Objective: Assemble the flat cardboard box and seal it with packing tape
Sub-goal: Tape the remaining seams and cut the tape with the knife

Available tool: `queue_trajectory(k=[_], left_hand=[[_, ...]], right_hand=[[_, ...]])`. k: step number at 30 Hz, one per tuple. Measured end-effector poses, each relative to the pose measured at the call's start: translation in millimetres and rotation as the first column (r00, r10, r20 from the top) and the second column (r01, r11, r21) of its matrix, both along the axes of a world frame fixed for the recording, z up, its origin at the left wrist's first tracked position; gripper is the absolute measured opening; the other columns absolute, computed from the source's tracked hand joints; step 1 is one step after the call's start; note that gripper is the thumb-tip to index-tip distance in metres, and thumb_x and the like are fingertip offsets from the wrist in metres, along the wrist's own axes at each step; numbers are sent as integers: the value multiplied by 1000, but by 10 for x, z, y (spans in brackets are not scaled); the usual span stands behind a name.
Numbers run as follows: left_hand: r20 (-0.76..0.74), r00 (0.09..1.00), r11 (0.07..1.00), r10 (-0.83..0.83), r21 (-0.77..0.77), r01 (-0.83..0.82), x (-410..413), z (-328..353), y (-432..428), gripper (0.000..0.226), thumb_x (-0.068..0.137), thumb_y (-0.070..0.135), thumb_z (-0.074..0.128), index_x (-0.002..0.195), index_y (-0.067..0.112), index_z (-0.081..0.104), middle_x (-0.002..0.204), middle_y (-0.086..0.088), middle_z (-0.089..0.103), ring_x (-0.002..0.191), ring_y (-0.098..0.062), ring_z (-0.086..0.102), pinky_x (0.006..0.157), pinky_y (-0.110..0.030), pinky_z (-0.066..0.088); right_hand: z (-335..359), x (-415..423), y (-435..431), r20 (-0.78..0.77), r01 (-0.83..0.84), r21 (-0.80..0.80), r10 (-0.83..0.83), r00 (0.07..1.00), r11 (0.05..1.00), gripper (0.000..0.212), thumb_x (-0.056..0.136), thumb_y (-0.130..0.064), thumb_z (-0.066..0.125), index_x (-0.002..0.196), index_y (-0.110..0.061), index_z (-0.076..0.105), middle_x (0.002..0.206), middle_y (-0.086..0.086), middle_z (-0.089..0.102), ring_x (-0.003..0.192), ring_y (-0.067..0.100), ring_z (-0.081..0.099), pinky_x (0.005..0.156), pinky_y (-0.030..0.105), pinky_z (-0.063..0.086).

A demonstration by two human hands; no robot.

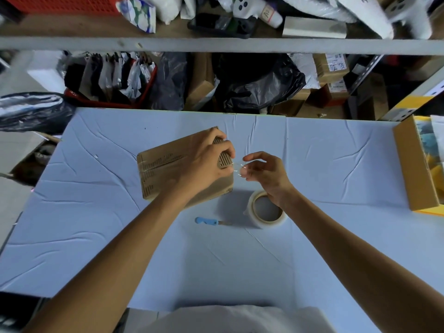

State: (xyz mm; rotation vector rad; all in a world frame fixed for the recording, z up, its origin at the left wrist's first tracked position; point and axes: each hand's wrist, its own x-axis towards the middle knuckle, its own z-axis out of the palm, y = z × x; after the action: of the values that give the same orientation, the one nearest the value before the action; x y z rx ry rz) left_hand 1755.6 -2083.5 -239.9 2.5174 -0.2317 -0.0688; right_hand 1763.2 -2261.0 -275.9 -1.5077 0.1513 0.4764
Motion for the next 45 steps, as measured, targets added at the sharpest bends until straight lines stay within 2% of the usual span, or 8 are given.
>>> queue_trajectory(k=[9, 12, 17, 21, 26, 36, 41, 45], left_hand=[[129, 991, 990, 36, 132, -53, -26, -124, -119, 25, 65, 17, 71, 81, 18, 53, 111, -4, 47, 107, -25, 48, 87, -47, 41], [146, 989, 987, 26, 156, -49, -38, -130, -90, 30, 63, 18, 74, 85, 19, 53, 113, -3, 47, 112, -25, 48, 90, -47, 42], [123, 992, 995, 1, 101, -13, -102, -61, 48, 85, 65, 33, 82, 137, 26, 39, 146, -3, 33, 140, -30, 27, 112, -59, 26], [72, 983, 949, 168, 258, -181, -242, 176, 354, 109, 60, 59, 78, 149, 28, 21, 157, -5, 14, 147, -31, 2, 113, -61, 3], [-148, 918, 907, 369, 273, -320, -499, 128, 709, 106, 59, 50, 83, 146, 33, 26, 152, -7, 12, 142, -34, 7, 108, -66, 23], [-29, 937, 930, 348, 134, -341, -568, -66, 787, 89, 60, 35, 87, 138, 29, 44, 143, -8, 26, 136, -34, 17, 103, -53, 40], [5, 937, 934, 349, 81, -348, -580, -122, 795, 90, 57, 37, 88, 136, 29, 47, 144, -6, 28, 140, -34, 17, 104, -55, 39], [15, 935, 934, 355, 26, -355, -604, -92, 789, 89, 55, 33, 90, 134, 28, 51, 144, -2, 31, 138, -29, 21, 108, -44, 37]], right_hand=[[-78, -8, 153, 73, 148, -59, -144, 987, 987, 20, 73, 10, 75, 86, 1, 62, 68, 11, 67, 64, 21, 62, 58, 24, 52], [-64, -73, 176, 155, 203, -308, -161, 975, 930, 28, 72, -8, 82, 92, -6, 62, 84, 3, 69, 76, 16, 64, 67, 27, 52], [80, -263, 194, 405, 208, -646, 99, 909, 735, 31, 84, -19, 72, 107, -14, 52, 108, -2, 60, 95, 15, 56, 78, 34, 50], [166, -468, 184, 348, 258, -564, -58, 936, 784, 24, 86, -15, 67, 104, -15, 51, 101, -2, 60, 89, 14, 58, 73, 29, 50], [127, -649, 268, 247, 167, -466, -54, 967, 869, 16, 91, -12, 59, 105, -15, 66, 98, -6, 67, 93, 10, 63, 77, 15, 50], [155, -519, 458, 245, 101, -417, 5, 970, 904, 32, 95, -21, 57, 126, -13, 58, 118, -1, 64, 105, 11, 59, 87, 21, 48], [212, -393, 486, 280, 86, -408, 35, 959, 909, 22, 92, -21, 57, 72, -16, 63, 54, -6, 48, 48, 8, 37, 48, 17, 29], [238, -402, 570, 248, 129, -367, -37, 968, 921, 26, 84, -30, 68, 68, -10, 64, 61, 14, 57, 52, 12, 38, 50, 27, 33]])
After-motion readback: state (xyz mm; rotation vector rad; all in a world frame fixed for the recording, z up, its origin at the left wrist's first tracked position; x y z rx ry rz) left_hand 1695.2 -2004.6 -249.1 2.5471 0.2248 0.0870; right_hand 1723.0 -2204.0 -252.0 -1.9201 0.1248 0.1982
